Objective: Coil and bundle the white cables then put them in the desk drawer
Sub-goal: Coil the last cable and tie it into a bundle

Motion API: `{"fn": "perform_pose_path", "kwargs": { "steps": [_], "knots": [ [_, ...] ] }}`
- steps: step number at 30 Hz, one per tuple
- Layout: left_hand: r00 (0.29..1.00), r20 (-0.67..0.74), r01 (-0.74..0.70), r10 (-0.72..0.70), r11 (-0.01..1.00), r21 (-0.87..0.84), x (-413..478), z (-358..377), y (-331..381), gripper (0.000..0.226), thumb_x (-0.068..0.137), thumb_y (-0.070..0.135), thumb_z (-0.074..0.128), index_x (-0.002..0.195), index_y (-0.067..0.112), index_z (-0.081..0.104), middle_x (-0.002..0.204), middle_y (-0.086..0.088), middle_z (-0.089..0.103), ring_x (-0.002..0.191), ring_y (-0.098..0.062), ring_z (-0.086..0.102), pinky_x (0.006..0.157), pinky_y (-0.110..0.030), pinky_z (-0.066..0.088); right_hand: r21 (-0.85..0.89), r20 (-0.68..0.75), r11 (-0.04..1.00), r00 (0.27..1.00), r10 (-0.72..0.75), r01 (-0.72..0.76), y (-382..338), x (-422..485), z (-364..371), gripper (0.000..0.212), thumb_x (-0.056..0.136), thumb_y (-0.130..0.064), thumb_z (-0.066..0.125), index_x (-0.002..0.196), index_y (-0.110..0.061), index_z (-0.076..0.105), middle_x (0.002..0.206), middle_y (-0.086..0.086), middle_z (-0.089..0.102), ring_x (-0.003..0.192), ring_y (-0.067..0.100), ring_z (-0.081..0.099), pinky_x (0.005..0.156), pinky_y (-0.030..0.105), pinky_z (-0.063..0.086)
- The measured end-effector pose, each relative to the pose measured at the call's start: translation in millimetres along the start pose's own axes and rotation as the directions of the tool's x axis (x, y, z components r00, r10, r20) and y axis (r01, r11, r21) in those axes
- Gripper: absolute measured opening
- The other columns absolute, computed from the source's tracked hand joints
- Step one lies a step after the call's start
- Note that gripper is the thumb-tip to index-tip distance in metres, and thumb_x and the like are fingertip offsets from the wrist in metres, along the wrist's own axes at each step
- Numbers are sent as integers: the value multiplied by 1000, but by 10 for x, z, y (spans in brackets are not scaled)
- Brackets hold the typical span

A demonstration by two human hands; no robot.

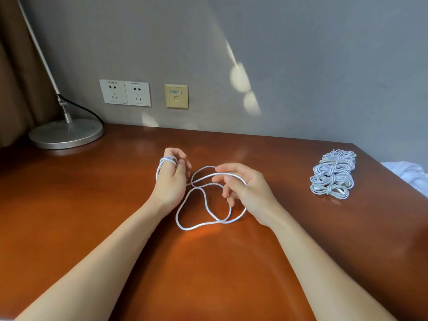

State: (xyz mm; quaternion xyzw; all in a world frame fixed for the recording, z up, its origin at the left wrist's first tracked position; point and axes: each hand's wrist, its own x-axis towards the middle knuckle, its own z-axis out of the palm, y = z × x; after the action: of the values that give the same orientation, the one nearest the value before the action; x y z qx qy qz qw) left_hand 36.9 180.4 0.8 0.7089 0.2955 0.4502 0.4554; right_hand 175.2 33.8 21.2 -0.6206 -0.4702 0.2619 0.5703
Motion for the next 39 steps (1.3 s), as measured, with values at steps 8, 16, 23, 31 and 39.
{"fn": "perform_pose_path", "kwargs": {
  "steps": [8,16,23,31,39],
  "knots": [
    [984,142,-142,105,951,276,-50,-14,-63,18,110,16,31,106,29,44,89,0,66,67,-19,61,66,-39,55,53,-226,999,974,6,6,-8,28,-114,37,101,0,49,114,-25,72,92,4,75,50,8,47,49,18,41],
    [958,284,-159,40,899,408,-156,-35,32,23,109,27,36,94,27,54,79,-6,61,79,-22,60,79,-47,51,5,-268,1000,963,29,-28,14,42,-98,35,98,-1,50,112,-25,72,78,-2,69,51,0,52,52,11,40],
    [915,404,-227,-2,824,518,-200,-25,126,41,100,52,50,80,18,60,63,0,55,62,-17,55,66,-38,46,-21,-313,999,949,28,-37,82,81,-101,29,99,-11,55,109,-31,73,75,-8,67,64,0,58,65,19,46],
    [960,279,-158,21,863,479,-164,-21,73,56,106,50,41,71,11,62,60,-2,55,63,-19,56,66,-40,46,-17,-296,999,955,34,-41,64,58,-104,14,101,-22,63,111,-28,71,67,-2,64,48,10,53,49,24,48],
    [894,448,-159,18,947,278,-197,-48,66,72,101,55,28,52,14,60,49,3,50,53,-11,48,69,-31,40,-166,-410,985,905,-116,50,90,63,-127,15,98,-17,68,104,-29,74,82,-9,66,75,-1,64,62,12,50]
  ]
}}
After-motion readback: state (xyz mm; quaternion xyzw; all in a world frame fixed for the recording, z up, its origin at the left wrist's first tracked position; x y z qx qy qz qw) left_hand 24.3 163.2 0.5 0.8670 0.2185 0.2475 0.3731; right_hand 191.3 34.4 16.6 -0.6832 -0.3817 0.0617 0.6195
